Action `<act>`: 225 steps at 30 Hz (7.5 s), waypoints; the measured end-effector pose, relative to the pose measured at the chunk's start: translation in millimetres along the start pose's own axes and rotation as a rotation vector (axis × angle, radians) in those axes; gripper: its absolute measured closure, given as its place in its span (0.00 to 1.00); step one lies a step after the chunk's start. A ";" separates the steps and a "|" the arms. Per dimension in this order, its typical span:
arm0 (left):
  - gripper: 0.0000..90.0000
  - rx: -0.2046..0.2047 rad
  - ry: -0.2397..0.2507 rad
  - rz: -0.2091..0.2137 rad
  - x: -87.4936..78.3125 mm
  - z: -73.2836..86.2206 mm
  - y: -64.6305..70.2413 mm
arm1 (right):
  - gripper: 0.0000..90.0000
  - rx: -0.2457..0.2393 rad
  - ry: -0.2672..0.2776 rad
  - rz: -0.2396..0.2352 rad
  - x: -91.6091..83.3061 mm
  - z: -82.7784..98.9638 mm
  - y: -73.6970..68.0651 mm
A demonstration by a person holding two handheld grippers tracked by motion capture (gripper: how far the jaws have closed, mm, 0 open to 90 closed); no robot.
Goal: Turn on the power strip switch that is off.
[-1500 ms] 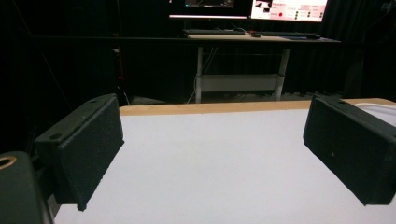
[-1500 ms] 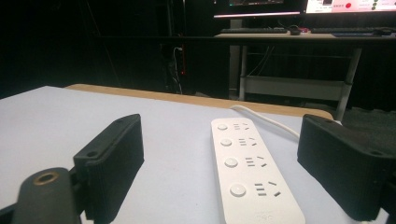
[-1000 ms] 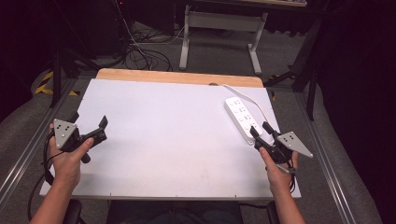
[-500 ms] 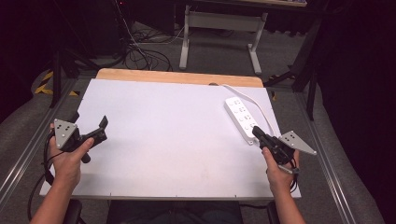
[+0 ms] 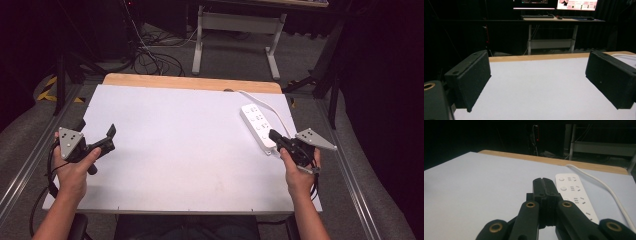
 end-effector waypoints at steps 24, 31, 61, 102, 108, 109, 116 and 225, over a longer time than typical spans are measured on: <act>0.08 0.001 -0.004 0.012 1.1 0.9 0.5 | 1.00 -0.023 -0.136 0.086 72.2 -41.6 15.0; 0.08 0.001 -0.007 0.015 1.2 1.2 0.4 | 1.00 -0.022 -0.179 0.103 89.3 -41.8 22.7; 0.08 0.006 -0.012 0.032 2.8 1.8 3.1 | 1.00 -0.011 -0.415 0.154 161.0 -4.3 49.5; 0.09 0.011 -0.031 0.034 3.7 4.4 4.0 | 1.00 -0.042 -0.507 0.109 176.1 25.9 47.4; 0.09 0.012 -0.030 0.034 3.5 4.5 3.9 | 1.00 -0.020 -0.501 0.103 176.4 26.2 47.8; 0.09 0.011 -0.030 0.034 3.5 4.5 3.7 | 1.00 -0.022 -0.500 0.102 176.5 26.1 47.9; 0.09 0.012 -0.035 0.036 4.1 4.9 4.1 | 1.00 -0.026 -0.499 0.100 176.8 25.7 48.4; 0.10 -0.013 -0.035 0.050 5.1 4.2 4.6 | 0.98 -0.006 0.005 0.084 13.5 -1.9 8.3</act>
Point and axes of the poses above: each handheld gripper's, and its own axes: x roughly forward along the jaws, z roughly out of its underside, y roughly to its right, the point moved 7 cm from there along x, roughly forward along the jaws, and after that the axes turned 5 degrees about z, right-handed, at the moved point
